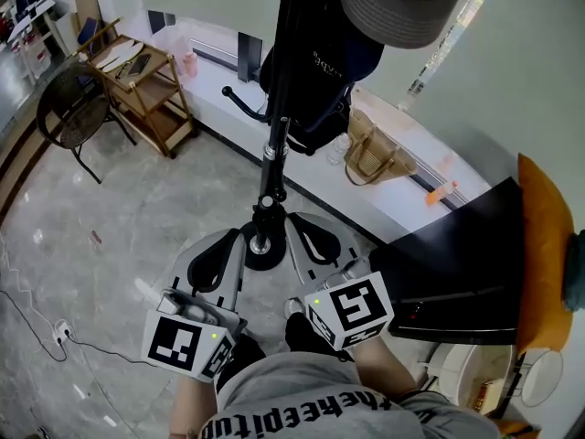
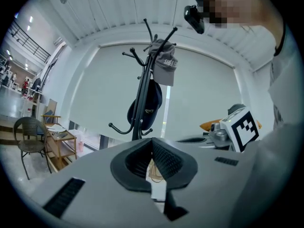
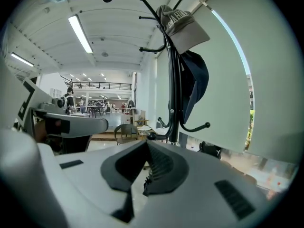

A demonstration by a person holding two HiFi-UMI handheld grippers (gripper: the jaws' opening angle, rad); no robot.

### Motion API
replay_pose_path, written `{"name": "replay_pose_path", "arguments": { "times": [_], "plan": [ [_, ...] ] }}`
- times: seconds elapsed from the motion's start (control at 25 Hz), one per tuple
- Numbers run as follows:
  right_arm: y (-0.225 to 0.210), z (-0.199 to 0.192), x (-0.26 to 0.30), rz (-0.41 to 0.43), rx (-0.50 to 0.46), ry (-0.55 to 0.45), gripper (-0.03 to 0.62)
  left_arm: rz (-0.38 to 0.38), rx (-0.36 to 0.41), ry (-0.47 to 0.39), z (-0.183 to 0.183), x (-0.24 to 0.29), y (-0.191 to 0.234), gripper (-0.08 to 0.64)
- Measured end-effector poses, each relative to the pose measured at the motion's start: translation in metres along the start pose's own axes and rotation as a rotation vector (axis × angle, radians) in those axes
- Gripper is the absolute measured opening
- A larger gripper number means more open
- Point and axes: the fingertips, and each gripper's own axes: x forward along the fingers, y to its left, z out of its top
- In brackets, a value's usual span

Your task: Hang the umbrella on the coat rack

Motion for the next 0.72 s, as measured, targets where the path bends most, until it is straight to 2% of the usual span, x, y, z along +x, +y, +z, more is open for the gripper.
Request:
{"name": "replay_pose_path", "arguments": {
  "times": [0.72],
  "plan": [
    [0.037, 0.029, -0.037, -0.073, 0.037, -0.103, 0.012, -0.172, 0.032, 0.014, 0.004, -0.013, -0.019, 0.015]
  ]
}}
